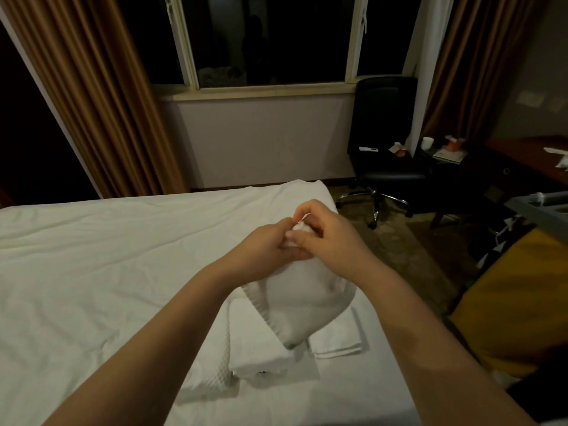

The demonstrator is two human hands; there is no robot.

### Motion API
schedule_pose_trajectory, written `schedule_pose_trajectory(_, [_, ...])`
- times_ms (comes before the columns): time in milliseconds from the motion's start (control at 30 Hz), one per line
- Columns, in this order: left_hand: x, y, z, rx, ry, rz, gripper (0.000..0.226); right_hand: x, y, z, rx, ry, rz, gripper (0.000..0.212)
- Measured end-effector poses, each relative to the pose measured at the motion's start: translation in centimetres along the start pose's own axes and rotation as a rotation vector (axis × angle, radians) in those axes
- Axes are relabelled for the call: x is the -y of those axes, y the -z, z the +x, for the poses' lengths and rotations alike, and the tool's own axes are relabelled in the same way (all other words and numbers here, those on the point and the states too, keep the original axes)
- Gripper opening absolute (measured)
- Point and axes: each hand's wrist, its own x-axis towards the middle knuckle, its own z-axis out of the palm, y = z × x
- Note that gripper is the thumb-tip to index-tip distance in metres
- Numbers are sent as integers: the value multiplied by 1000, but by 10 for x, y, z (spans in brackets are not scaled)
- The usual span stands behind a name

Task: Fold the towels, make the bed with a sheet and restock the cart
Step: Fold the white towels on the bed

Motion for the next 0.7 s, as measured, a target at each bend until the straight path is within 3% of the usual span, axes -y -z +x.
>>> schedule_pose_trajectory(100, [9, -1, -1, -61, 16, -37, 22, -16, 1, -8, -164, -63, 81, 10])
schedule_pose_trajectory(167, [14, -1, -4, -145, 14, -117, 24, -33, 0, -14, -276, -196, 75, 3])
schedule_pose_trajectory(267, [20, 1, -9, -172, 13, -227, 22, -59, -8, -21, -252, -505, 87, 19])
schedule_pose_trajectory(333, [23, 2, -11, -169, -11, -229, 20, -67, -19, -24, -256, -641, 312, 27])
schedule_pose_trajectory(433, [30, 4, -12, -162, -7, -202, 22, -63, -32, -23, -343, -657, 544, 17])
schedule_pose_trajectory(700, [60, 9, -19, -313, 89, -348, 31, -56, -56, -23, -578, -664, 528, 8])
